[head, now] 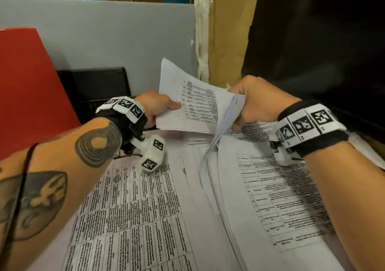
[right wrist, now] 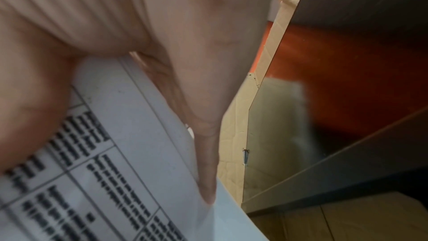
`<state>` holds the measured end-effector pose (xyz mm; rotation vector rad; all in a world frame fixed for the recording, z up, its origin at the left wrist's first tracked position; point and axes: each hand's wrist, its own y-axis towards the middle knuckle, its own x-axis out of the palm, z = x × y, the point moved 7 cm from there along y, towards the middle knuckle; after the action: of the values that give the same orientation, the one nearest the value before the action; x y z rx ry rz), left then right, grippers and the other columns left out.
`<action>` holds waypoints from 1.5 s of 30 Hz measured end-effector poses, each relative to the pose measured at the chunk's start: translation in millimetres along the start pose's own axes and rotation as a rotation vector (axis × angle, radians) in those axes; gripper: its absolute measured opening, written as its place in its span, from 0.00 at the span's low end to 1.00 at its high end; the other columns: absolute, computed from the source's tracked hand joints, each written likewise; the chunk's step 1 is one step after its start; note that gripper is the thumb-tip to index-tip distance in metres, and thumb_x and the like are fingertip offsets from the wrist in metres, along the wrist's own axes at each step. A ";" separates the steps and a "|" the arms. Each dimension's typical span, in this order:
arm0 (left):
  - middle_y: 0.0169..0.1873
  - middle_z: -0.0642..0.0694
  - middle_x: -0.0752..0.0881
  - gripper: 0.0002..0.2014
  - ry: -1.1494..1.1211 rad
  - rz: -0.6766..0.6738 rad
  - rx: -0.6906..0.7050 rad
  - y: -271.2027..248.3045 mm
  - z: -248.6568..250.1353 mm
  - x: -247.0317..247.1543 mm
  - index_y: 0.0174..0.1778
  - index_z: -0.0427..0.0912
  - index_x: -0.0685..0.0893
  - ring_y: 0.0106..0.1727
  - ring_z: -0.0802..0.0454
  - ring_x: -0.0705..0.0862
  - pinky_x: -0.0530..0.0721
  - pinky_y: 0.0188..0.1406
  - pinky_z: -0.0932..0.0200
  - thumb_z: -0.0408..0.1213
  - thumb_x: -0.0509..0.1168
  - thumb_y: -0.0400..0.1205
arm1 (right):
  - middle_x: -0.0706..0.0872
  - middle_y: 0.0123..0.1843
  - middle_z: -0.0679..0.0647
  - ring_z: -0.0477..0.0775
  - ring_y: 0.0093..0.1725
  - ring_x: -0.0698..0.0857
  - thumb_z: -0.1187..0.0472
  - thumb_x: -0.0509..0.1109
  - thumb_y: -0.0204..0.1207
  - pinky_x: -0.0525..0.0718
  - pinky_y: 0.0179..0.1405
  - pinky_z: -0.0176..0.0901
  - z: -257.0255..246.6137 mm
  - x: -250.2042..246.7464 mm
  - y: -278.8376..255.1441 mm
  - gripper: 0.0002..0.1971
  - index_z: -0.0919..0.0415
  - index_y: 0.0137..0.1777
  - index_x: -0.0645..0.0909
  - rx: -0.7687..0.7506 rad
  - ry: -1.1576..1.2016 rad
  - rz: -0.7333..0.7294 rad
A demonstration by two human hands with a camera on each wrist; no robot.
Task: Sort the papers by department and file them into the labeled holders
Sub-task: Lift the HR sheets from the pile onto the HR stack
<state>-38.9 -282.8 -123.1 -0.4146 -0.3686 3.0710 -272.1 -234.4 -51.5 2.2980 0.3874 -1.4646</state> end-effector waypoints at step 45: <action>0.59 0.32 0.83 0.12 0.331 0.193 -0.172 -7.1 16.9 52.2 0.61 0.23 0.82 0.57 0.37 0.85 0.86 0.54 0.53 0.29 0.61 0.90 | 0.93 0.52 0.54 0.56 0.54 0.89 0.68 0.90 0.60 0.83 0.38 0.38 -4.1 21.1 3.3 0.22 0.56 0.54 0.92 0.009 -0.075 -0.065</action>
<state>-93.8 -277.1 -119.2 -1.0028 -0.6110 3.0773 -258.7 -234.9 -68.5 2.2493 0.4385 -1.5824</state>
